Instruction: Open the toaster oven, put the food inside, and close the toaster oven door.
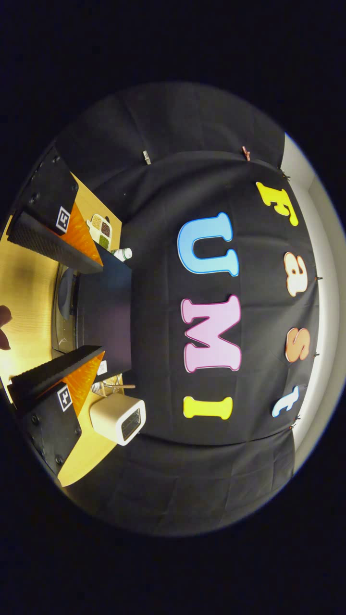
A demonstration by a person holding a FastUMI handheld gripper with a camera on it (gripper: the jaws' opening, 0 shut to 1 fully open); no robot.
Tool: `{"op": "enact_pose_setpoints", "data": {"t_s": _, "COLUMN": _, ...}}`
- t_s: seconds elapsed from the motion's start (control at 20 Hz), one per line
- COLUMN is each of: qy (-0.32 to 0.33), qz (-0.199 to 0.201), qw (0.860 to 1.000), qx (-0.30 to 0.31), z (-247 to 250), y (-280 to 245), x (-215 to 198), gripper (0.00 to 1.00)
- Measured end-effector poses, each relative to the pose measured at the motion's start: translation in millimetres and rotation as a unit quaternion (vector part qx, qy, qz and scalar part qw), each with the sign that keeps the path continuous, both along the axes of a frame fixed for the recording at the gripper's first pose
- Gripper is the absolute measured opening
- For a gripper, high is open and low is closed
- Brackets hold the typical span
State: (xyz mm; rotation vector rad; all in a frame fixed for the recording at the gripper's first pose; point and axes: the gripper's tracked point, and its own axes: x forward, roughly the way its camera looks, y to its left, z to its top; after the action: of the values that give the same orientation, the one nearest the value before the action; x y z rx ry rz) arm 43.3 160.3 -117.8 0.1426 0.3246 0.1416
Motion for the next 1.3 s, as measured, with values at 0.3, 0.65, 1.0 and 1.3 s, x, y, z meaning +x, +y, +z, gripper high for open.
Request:
{"op": "enact_pose_setpoints", "data": {"t_s": 0.3, "qy": 0.085, "qz": -0.003, "qw": 0.996, "qx": 0.002, "z": -74.2, "y": 33.3, "x": 24.2, "gripper": 0.98}}
{"op": "enact_pose_setpoints", "data": {"t_s": 0.65, "qy": 0.156, "qz": -0.011, "qw": 0.988, "qx": -0.003, "z": -133.4, "y": 53.8, "x": 50.8, "gripper": 0.99}}
{"op": "enact_pose_setpoints", "data": {"t_s": 1.0, "qy": 0.158, "qz": -0.037, "qw": 0.986, "qx": -0.041, "z": -144.4, "y": 52.9, "x": 49.3, "gripper": 0.98}}
{"op": "enact_pose_setpoints", "data": {"t_s": 1.3, "qy": 0.158, "qz": -0.039, "qw": 0.986, "qx": -0.047, "z": -148.8, "y": 53.7, "x": 25.8, "gripper": 0.99}}
